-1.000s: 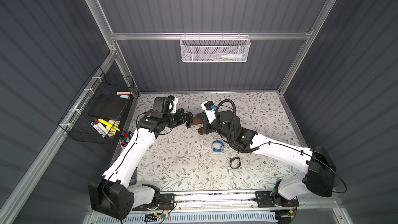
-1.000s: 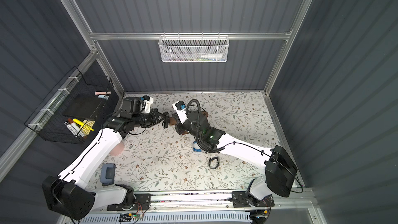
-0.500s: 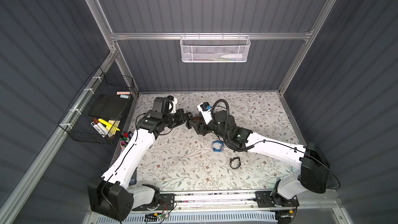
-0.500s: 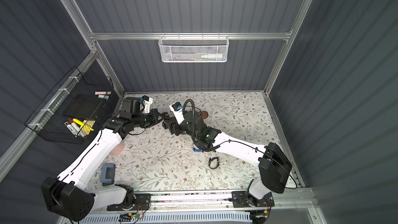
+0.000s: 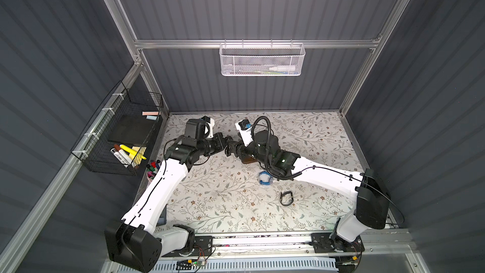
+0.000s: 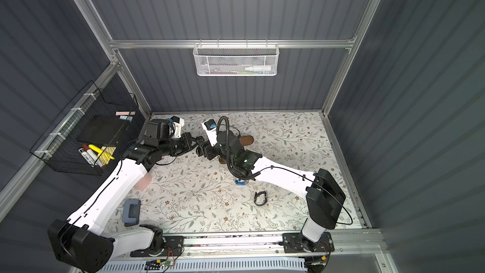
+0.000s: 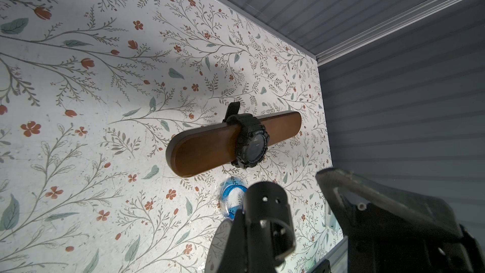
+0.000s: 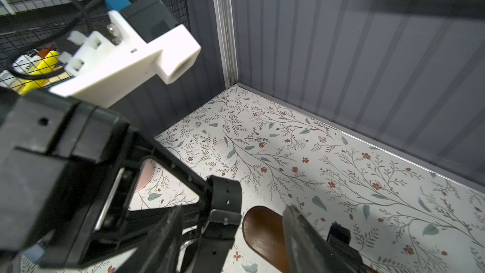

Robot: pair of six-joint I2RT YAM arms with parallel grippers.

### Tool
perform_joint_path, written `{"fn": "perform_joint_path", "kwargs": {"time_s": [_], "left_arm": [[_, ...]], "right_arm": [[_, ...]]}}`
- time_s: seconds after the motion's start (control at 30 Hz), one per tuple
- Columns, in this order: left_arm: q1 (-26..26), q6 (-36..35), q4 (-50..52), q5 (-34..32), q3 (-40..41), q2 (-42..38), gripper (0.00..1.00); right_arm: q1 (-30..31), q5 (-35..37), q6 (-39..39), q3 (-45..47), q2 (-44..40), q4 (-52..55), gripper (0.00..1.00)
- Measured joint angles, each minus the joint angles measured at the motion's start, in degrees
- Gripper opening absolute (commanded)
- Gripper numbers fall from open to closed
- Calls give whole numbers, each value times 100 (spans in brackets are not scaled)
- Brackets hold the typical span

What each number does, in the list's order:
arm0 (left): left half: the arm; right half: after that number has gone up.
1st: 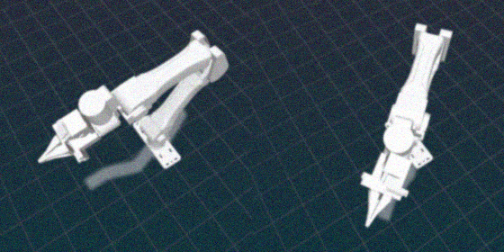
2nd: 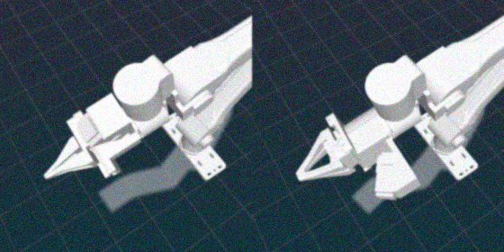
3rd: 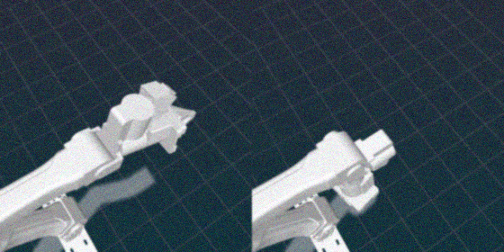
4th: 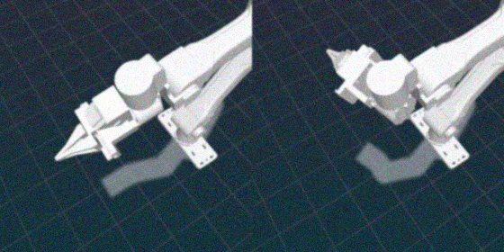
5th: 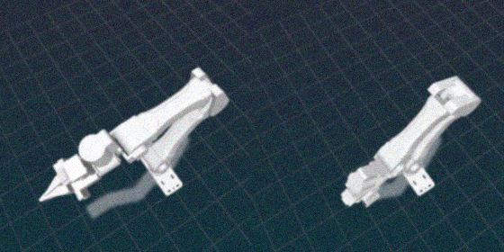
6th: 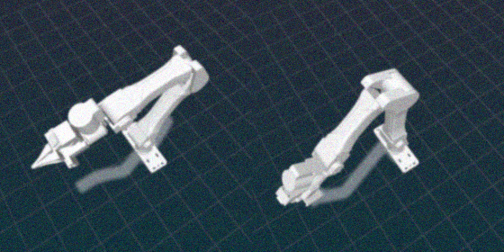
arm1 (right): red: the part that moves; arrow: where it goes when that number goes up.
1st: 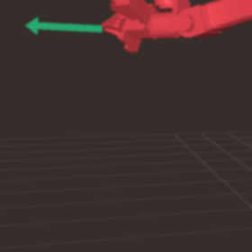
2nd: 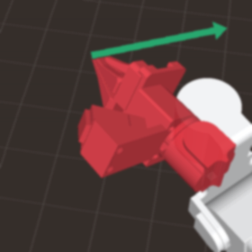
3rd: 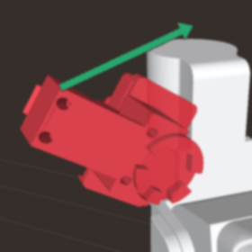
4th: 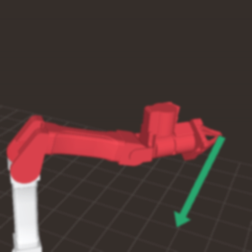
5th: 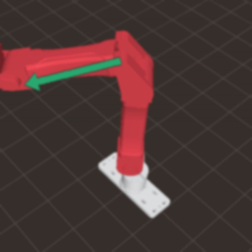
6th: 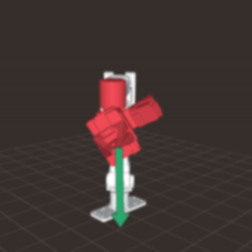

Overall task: Place watch on stand
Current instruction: Pick up the watch at the center of the board.

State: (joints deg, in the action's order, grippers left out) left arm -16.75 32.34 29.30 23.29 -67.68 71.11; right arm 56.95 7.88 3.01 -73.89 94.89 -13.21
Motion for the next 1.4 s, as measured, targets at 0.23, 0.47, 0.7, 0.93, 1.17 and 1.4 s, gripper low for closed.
{"fn": "perform_joint_path", "kwargs": {"time_s": [0.23, 0.47, 0.7, 0.93, 1.17, 1.4], "left_arm": [[0, 0, -15, -136, 0, -2, 0], [0, 0, -22, -341, 0, -20, 0], [0, 2, -24, -385, 0, -22, 0], [0, 2, -79, -387, 17, -70, 0], [0, -131, -68, -387, 74, -168, 36], [0, -914, 216, -474, 28, -380, 59]], "right_arm": [[17, 186, -15, -407, 337, 262, 55], [72, 426, -81, -509, 459, 492, 45], [81, 612, -140, -540, 518, 516, 22], [81, 597, -127, -570, 542, 507, 0], [48, 448, -133, -649, 542, 730, 0], [-459, -420, -175, -1097, 492, 1685, 0]]}}
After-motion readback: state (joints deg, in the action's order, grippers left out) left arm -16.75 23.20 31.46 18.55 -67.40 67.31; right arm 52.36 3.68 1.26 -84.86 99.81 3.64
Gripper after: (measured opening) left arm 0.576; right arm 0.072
